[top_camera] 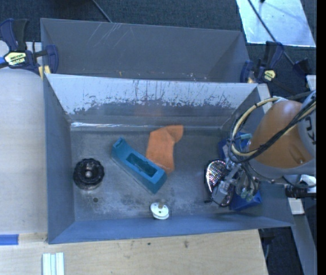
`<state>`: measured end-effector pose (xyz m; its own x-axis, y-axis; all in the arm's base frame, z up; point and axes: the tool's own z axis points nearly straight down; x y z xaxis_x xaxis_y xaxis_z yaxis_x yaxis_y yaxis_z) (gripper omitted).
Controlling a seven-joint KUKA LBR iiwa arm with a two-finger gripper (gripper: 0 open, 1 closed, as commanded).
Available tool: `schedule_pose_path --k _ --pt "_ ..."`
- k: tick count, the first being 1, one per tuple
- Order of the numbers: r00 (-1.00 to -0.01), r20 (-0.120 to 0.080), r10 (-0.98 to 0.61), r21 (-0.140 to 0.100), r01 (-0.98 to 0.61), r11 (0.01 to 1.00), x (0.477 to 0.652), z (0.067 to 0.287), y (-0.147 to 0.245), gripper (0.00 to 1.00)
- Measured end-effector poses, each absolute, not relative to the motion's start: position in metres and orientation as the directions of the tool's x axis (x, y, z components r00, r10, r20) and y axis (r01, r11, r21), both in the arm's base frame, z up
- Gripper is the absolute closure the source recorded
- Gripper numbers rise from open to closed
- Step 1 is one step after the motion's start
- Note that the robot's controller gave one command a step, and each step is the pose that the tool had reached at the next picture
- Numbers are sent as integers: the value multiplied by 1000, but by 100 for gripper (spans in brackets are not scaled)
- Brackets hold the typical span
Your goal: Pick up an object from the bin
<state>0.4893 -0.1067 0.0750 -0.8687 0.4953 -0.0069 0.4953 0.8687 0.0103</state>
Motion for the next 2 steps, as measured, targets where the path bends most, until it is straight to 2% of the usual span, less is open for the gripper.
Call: schedule_pose_path --k 2 --pt "-869 -3 495 6 495 869 489 87 -106 100"
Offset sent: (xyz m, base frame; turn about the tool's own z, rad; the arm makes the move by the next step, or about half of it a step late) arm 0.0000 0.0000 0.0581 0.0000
